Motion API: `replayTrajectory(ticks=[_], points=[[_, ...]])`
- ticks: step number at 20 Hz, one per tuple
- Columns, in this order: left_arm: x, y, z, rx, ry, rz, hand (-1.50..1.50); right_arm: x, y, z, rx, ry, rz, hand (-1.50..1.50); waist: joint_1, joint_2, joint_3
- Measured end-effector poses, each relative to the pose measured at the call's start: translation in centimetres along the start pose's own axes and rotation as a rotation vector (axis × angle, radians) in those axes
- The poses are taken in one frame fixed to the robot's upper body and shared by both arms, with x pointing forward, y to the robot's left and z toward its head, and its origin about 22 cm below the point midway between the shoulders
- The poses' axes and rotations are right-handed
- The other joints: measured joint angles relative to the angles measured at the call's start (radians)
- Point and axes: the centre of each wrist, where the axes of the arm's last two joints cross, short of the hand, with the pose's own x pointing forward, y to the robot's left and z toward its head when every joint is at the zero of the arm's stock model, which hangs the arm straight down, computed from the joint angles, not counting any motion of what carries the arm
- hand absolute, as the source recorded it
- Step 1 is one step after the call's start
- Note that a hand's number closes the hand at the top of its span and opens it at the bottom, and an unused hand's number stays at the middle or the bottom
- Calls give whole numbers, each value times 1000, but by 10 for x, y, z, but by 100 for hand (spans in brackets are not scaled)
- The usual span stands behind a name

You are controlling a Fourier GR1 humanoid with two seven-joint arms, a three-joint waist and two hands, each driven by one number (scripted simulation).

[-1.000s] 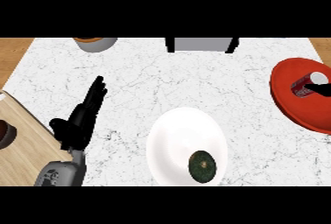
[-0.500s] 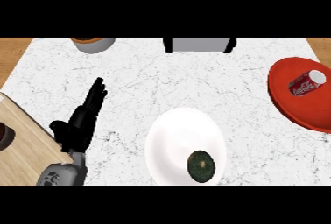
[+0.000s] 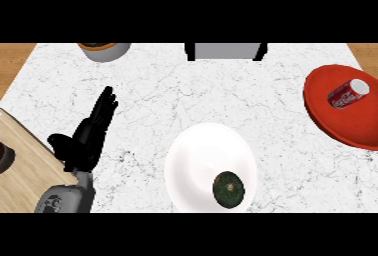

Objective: Pick the can from the plate and place it in the bowl

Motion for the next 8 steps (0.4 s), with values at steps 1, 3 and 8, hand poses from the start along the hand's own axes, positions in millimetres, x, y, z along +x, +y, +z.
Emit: replayTrajectory(ticks=[1, 3, 8], points=[[1, -3, 1, 1, -1, -2, 0, -2, -4, 4, 9, -3, -14, -150, -1, 0, 0], [-4, -5, 0, 1, -6, -7, 0, -11, -12, 14, 28, -6, -37, -150, 0, 1, 0], [-6, 0, -1, 7, -7, -11, 0, -26, -28, 39, 69, -6, -53, -150, -1, 0, 0]])
